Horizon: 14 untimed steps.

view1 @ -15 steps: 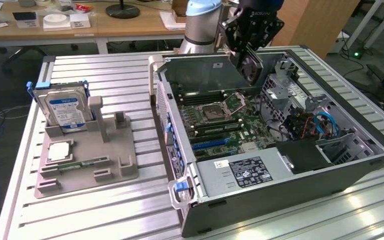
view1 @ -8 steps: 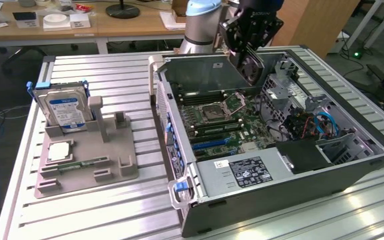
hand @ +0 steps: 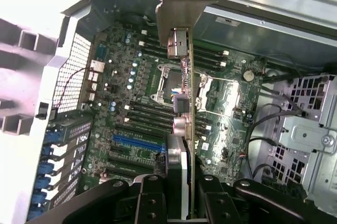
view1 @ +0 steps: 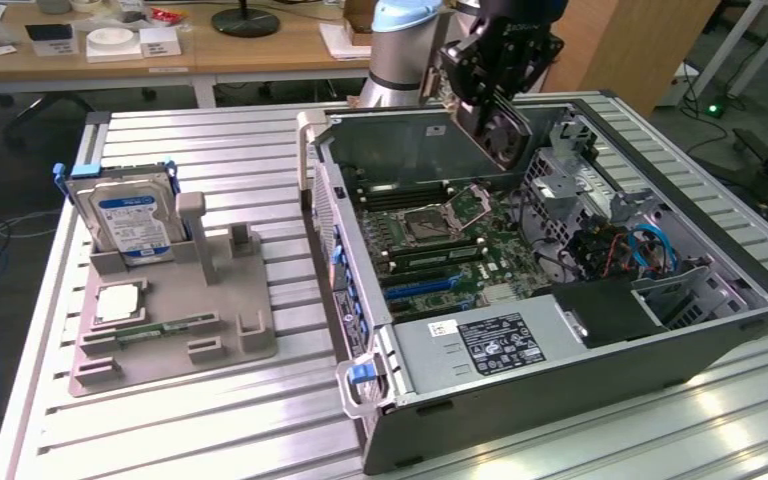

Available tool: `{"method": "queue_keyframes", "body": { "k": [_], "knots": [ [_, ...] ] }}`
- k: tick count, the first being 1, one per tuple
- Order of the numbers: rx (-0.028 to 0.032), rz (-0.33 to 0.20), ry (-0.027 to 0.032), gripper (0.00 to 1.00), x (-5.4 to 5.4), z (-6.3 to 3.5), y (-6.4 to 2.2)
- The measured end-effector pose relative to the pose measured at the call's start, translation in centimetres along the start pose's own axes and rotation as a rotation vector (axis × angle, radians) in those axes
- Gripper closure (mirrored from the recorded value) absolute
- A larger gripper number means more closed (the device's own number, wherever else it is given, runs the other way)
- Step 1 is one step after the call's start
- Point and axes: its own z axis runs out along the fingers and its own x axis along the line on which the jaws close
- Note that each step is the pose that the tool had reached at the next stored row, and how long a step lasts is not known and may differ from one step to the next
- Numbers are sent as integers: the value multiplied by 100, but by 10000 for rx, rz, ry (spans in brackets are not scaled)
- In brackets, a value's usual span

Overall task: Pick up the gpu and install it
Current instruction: 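Insert the gpu into the slot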

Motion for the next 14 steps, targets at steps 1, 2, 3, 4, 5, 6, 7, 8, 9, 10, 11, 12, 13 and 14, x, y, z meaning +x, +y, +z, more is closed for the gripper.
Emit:
{"method": "queue_keyframes", "body": {
  "k": [1,2,3,4,5,6,7,8,9,10,11,12,13,14],
  "knots": [
    [-2,-115,6,72,0,0,0],
    [-3,-220,10,72,0,0,0],
    [-4,-321,15,72,0,0,-1],
    [-5,-408,19,72,0,0,-1],
    [-7,-493,22,72,0,0,-1],
    [-8,-580,26,72,0,0,-1],
    [-10,-673,30,72,0,0,-1],
    [-11,-761,34,72,0,0,-1],
    [-12,-857,38,72,0,0,-1],
    [-14,-956,43,72,0,0,-1],
    [-16,-1055,47,72,0,0,-1],
    [-18,-1155,51,72,0,0,-1],
    [-19,-1260,55,72,0,0,-1],
    [-21,-1377,61,72,0,0,-1]
  ]
}}
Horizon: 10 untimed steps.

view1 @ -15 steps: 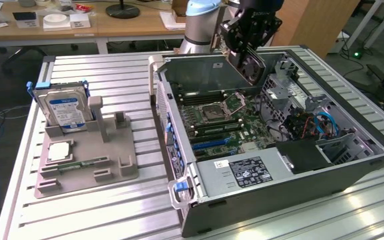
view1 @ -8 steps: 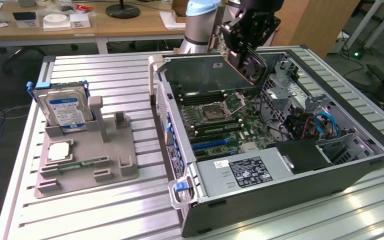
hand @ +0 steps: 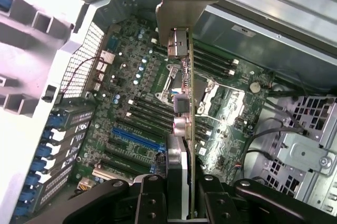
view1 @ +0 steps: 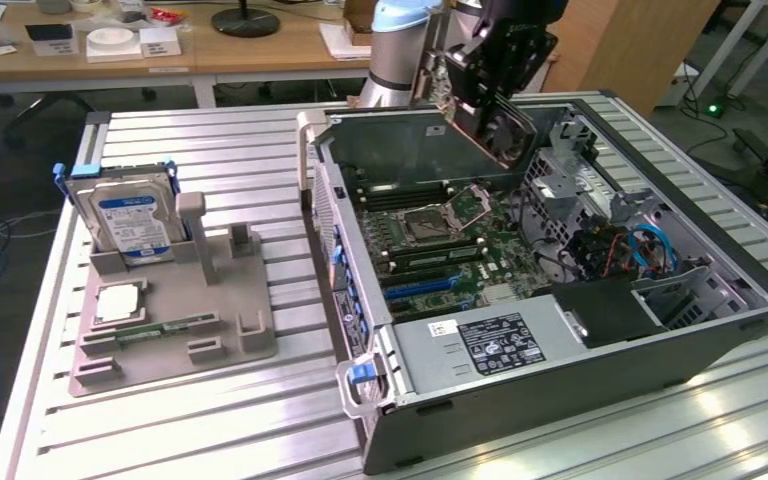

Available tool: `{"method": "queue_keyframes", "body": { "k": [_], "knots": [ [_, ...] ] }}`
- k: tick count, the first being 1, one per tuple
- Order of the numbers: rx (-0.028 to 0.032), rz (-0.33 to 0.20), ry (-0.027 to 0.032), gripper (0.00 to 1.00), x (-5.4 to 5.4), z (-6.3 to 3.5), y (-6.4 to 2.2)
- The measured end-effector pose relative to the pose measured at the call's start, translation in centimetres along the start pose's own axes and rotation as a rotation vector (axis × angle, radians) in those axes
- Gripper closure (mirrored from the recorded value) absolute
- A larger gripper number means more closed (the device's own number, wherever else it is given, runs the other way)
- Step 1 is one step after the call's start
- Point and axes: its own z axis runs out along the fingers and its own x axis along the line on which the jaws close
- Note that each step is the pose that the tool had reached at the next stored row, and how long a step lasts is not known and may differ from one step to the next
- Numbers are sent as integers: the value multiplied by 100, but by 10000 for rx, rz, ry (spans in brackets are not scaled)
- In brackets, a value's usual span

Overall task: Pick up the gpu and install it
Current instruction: 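Insert the gpu into the slot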

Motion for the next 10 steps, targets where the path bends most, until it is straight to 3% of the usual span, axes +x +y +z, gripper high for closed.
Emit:
{"method": "queue_keyframes", "body": {
  "k": [10],
  "knots": [
    [-19,-1280,56,72,0,0,-1]
  ]
}}
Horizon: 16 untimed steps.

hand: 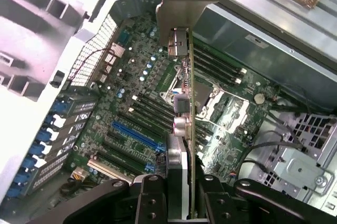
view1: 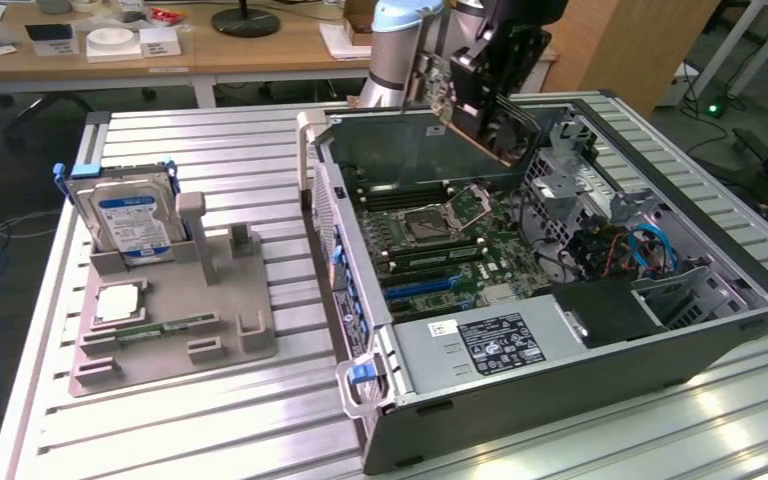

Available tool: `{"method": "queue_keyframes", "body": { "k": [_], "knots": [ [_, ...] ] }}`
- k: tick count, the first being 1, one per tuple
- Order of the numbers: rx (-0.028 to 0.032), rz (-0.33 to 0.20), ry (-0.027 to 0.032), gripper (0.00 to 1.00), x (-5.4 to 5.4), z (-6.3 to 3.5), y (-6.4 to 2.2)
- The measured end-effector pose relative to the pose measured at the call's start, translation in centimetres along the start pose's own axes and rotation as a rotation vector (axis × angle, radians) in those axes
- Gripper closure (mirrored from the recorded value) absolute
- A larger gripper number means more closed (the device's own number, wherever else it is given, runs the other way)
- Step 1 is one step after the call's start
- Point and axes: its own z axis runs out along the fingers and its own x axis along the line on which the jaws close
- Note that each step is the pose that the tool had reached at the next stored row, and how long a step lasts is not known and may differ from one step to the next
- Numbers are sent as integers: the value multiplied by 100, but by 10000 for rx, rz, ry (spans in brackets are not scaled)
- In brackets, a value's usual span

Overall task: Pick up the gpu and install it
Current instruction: 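Insert the gpu into the slot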

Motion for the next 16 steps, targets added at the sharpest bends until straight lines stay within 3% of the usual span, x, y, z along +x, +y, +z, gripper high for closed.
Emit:
{"method": "queue_keyframes", "body": {
  "k": [16],
  "knots": [
    [-27,-1781,77,72,1,0,-2]
  ]
}}
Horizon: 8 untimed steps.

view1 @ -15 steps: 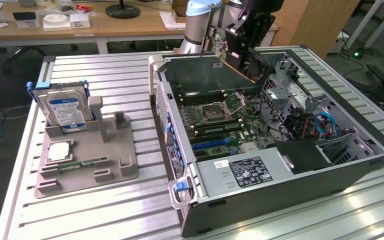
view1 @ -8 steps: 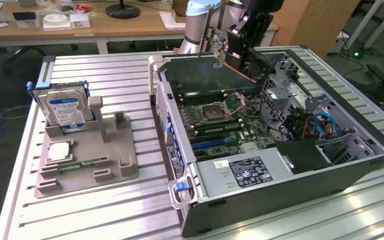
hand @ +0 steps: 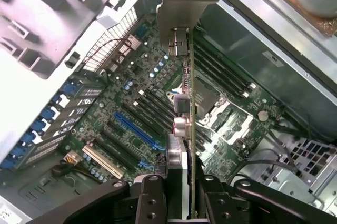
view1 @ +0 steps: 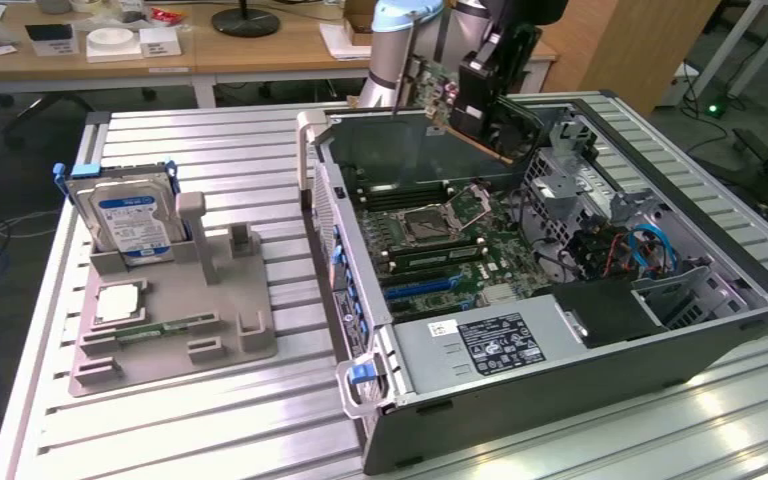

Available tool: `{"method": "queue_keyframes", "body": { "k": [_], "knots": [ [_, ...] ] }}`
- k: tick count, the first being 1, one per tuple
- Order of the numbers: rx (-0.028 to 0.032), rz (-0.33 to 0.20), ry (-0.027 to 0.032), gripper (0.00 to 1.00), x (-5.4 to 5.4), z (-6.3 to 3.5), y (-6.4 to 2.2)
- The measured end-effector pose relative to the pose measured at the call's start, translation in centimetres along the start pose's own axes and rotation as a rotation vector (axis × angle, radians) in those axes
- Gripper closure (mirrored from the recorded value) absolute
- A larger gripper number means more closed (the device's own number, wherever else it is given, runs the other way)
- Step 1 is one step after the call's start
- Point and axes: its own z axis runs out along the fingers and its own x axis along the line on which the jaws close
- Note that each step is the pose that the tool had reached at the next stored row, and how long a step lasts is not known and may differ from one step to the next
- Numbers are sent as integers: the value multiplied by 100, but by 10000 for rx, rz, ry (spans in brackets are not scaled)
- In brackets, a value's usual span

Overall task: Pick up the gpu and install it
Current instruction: 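Insert the gpu into the slot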

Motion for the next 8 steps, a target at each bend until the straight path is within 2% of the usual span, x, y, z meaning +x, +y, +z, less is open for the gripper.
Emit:
{"method": "queue_keyframes", "body": {
  "k": [8],
  "knots": [
    [-12,-822,37,72,1,0,-1]
  ]
}}
